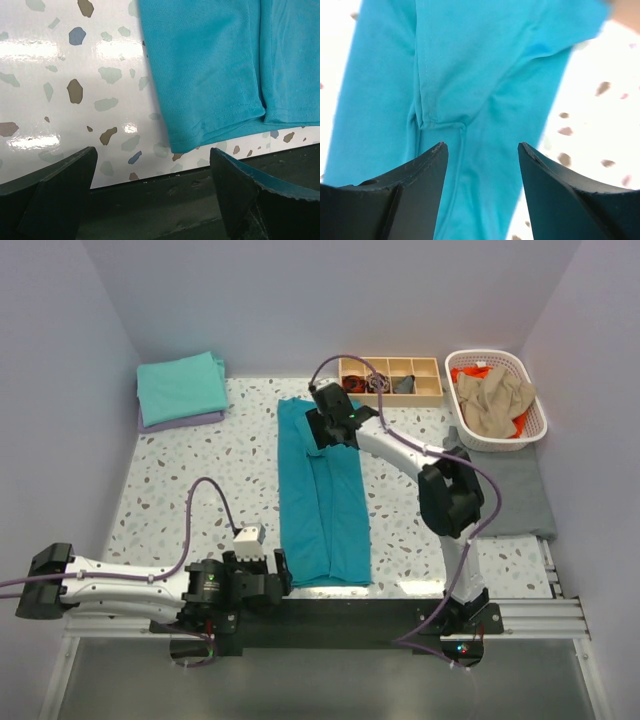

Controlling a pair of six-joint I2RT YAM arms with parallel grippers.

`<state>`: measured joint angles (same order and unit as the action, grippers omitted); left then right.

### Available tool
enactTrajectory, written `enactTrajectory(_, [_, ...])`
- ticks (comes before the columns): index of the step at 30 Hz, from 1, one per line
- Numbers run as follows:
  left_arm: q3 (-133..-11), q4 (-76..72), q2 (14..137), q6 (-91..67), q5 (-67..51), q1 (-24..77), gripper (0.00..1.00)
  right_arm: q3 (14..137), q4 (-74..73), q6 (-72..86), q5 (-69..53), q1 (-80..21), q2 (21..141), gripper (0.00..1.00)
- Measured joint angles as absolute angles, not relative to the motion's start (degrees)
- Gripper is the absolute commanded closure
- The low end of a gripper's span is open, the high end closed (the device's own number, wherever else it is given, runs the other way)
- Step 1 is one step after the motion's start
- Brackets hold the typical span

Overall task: Fold and stack the t-shirts
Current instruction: Fold the tshirt

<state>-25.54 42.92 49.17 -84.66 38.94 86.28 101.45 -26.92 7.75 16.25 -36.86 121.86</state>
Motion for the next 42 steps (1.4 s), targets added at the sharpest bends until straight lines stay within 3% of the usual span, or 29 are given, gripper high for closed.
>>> enactTrajectory(4, [-25.63,42.15,49.91,-83.44,39.22,86.28,0.0,95.22,-26.55,8.62,18.85,-36.64,109.95,0.37])
enactTrajectory(10, [-25.63,38.0,52.07,-80.34,38.96,86.28,0.0,71.94,-27.97,14.7,19.81,-35.44,87.92,0.37])
enactTrajectory(17, [-25.41,33.36,54.92,-78.78,37.54,86.28,0.0,46.17,-34.02,24.62,11.27,-36.91,65.8,0.38])
enactTrajectory(22, [-23.49,29.78,55.05,-78.32,36.58,86.3,0.02,38.61,-37.87,30.57,5.96,-38.2,51.68,0.38])
enactTrajectory(42, [-17.85,20.43,53.98,-78.43,38.59,86.3,0.18,21.54,-29.65,45.04,-10.2,-40.51,50.26,0.39])
